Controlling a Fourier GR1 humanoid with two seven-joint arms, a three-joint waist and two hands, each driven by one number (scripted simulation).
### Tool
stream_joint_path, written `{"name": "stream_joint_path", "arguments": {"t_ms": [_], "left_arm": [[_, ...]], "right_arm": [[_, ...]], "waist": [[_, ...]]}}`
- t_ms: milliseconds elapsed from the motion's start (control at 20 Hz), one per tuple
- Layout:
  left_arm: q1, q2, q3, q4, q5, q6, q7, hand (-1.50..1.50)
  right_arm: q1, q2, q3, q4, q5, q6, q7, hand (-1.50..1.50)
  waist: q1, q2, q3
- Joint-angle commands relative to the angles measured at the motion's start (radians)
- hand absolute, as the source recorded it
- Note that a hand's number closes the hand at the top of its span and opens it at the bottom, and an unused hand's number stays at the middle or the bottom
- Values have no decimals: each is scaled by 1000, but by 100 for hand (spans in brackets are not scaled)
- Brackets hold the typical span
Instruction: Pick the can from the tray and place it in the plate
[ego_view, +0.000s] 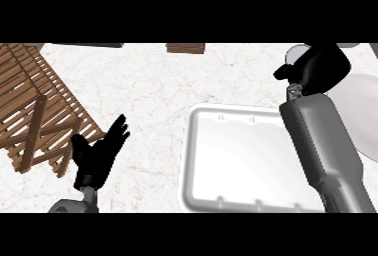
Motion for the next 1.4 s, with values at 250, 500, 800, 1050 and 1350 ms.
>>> {"name": "stream_joint_path", "arguments": {"t_ms": [250, 500, 800, 1050, 1350], "left_arm": [[31, 10, 10, 2, 6, -2, 15, 0], [62, 11, 23, 17, 12, -3, 1, 0], [30, -7, 15, 22, 2, 8, 10, 0], [14, 17, 38, -5, 12, 4, 57, 0], [36, -3, 31, 7, -13, 20, 21, 0]], "right_arm": [[-36, 27, -211, 54, 206, -358, 221, 150], [53, 23, -329, 93, 280, -491, 159, 150], [64, -34, -491, 164, 385, -591, 135, 150], [75, -126, -600, 314, 304, -724, 15, 150], [77, -249, -622, 458, 106, -830, -143, 150]], "waist": [[-17, -4, 1], [-42, -11, 0], [-50, -10, 0], [-47, -12, 1], [-58, -18, 1]]}}
